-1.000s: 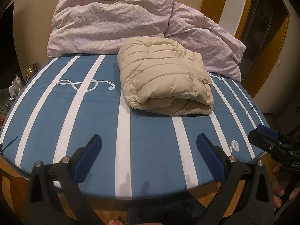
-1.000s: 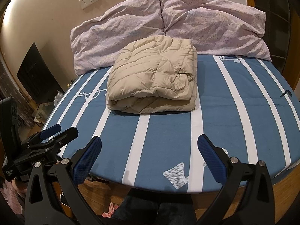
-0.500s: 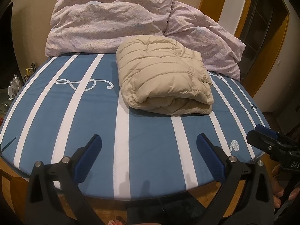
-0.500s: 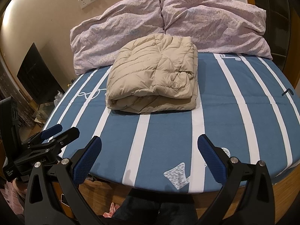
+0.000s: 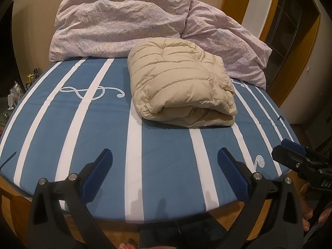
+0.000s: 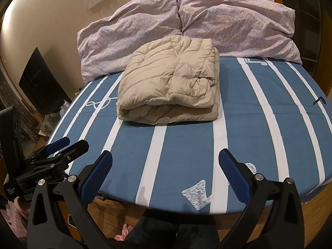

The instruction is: Fold large clothes

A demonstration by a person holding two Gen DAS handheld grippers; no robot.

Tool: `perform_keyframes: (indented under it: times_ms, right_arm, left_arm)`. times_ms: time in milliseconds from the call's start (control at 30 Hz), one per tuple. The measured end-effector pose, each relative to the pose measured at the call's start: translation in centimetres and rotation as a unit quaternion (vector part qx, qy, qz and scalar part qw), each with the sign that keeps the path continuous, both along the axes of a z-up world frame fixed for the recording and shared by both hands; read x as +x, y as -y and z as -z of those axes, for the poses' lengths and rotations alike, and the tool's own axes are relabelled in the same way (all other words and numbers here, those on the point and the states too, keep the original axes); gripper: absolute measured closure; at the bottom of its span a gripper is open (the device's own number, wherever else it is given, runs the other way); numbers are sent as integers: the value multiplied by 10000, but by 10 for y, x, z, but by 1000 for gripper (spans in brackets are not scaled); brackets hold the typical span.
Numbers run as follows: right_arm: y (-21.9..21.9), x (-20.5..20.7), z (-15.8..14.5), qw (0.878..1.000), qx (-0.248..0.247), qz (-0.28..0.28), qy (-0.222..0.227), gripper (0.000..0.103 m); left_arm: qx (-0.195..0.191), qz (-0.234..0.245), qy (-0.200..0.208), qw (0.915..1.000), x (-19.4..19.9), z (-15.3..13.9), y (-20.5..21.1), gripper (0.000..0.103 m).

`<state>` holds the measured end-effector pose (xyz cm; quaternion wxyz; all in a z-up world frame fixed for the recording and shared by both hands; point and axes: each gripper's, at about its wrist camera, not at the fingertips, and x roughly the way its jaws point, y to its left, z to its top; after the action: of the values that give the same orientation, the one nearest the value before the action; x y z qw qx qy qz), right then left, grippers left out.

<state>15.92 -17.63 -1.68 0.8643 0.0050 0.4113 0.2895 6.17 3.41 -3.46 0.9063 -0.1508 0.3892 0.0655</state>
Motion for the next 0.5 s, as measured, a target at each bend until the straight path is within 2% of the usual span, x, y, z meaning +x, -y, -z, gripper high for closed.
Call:
perform_keyframes:
  times_ms: [500]
  right_arm:
    - [-3,0,1,10000,10,11,-23,1]
  left_arm:
    - [-25,13,-10,10000,3,1,2,2]
